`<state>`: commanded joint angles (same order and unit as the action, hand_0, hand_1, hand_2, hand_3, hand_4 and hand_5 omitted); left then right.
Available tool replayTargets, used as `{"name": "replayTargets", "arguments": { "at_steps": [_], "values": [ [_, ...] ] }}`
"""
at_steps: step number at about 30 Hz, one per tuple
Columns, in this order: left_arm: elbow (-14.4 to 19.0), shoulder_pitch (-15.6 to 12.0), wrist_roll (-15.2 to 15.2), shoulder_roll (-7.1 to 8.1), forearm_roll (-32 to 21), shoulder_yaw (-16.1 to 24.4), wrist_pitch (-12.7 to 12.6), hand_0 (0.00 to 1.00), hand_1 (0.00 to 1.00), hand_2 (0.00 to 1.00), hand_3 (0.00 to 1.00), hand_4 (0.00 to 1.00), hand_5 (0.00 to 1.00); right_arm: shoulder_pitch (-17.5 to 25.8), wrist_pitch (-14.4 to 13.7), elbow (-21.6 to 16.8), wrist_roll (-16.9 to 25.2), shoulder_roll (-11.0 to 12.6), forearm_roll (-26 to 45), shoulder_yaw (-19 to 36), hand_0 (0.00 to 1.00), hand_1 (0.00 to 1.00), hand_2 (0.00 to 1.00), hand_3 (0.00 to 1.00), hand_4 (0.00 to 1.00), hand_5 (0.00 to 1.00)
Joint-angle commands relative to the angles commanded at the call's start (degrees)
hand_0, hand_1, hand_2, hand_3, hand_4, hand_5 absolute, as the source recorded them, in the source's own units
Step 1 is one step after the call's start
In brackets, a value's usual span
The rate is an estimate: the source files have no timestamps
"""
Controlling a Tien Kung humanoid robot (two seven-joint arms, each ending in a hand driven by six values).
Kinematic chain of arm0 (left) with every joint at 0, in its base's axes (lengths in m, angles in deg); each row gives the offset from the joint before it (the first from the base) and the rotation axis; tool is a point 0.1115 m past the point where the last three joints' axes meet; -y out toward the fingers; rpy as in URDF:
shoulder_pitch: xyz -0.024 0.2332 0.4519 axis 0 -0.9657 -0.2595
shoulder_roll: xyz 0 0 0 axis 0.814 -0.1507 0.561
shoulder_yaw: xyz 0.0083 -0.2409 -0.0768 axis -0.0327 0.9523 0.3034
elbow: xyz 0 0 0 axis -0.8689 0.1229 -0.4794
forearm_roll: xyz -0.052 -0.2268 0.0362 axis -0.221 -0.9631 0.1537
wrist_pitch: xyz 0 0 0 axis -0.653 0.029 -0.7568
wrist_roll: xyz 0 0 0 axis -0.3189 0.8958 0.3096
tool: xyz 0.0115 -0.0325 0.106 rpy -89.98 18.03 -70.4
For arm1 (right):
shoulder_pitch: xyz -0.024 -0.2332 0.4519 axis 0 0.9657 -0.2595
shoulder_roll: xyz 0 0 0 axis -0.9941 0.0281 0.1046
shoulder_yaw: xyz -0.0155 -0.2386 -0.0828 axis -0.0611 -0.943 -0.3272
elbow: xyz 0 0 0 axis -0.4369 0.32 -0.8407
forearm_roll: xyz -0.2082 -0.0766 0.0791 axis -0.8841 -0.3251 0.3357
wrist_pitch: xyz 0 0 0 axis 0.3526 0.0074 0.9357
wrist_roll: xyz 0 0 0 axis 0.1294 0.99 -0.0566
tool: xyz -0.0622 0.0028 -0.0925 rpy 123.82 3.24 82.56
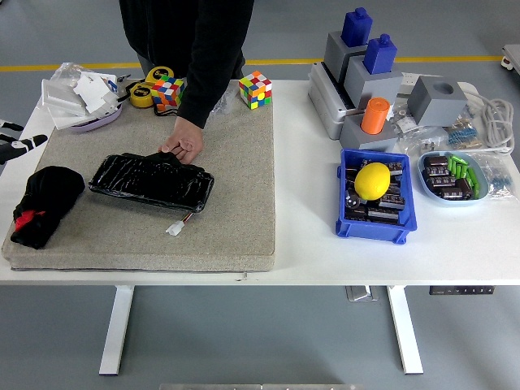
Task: Pick the rag up,wipe the panel,place it on the desk
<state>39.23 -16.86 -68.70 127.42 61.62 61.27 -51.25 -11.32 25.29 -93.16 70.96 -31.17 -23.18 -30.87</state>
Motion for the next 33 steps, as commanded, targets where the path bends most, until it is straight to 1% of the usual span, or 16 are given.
{"name": "replayTargets", "arguments": {
  "at_steps": [3,5,7,8,11,16,20,27,33],
  "values": [
    [-0.02,0.11,-0.65,-0.08,0.62,-0.56,0.18,0.510,0.671,0.692,0.777,0.998,0.599,-0.02,0.01,0.01,0.01,0.02,0.05,-0.03,0.728,0.673,0.683,0.606,0.998,0.544],
    [-0.20,0.31,-1.66,-0.30,1.50,-1.18,0.72,0.510,0.671,0.692,0.777,0.998,0.599,-0.08,0.01,-0.01,0.06,0.02,0.11,0.05,0.728,0.673,0.683,0.606,0.998,0.544],
    [-0.50,0.38,-1.97,-0.55,2.21,-1.62,0.72,0.510,0.671,0.692,0.777,0.998,0.599,-0.11,0.02,-0.02,0.05,0.01,0.10,-0.02,0.728,0.673,0.683,0.606,0.998,0.544],
    [-0.65,0.36,-2.23,-0.72,2.85,-1.78,0.77,0.526,0.685,0.713,0.800,0.998,0.600,-0.12,0.01,-0.03,0.09,0.00,0.13,0.02,0.727,0.672,0.683,0.606,0.998,0.544],
    [-1.22,0.27,-2.56,-1.29,3.60,-2.52,0.43,0.526,0.685,0.713,0.800,0.998,0.600,-0.08,0.01,-0.02,0.10,-0.01,0.18,-0.02,0.727,0.672,0.683,0.606,0.998,0.544],
    [-1.94,-0.05,-1.95,-2.22,5.03,-3.59,-0.57,0.528,0.690,0.718,0.801,0.998,0.586,0.00,0.04,-0.01,0.12,0.07,0.27,0.02,0.727,0.672,0.683,0.606,0.998,0.545],
    [-2.91,-0.14,-1.32,-3.13,6.41,-4.13,-1.97,0.528,0.695,0.731,0.813,0.998,0.579,0.06,-0.01,-0.08,0.18,0.17,0.25,0.26,0.727,0.672,0.682,0.606,0.998,0.545],
    [-4.42,-0.07,-1.05,-3.78,8.11,-5.08,-3.08,0.536,0.700,0.742,0.816,0.998,0.568,0.23,0.03,-0.12,0.22,0.18,0.36,0.52,0.728,0.672,0.682,0.606,0.998,0.546],
    [-5.65,-0.03,-0.94,-4.28,8.56,-5.89,-3.16,0.544,0.703,0.747,0.820,0.998,0.566,0.56,0.08,-0.12,0.18,0.23,0.28,1.02,0.727,0.672,0.682,0.607,0.998,0.547]
  ]
}}
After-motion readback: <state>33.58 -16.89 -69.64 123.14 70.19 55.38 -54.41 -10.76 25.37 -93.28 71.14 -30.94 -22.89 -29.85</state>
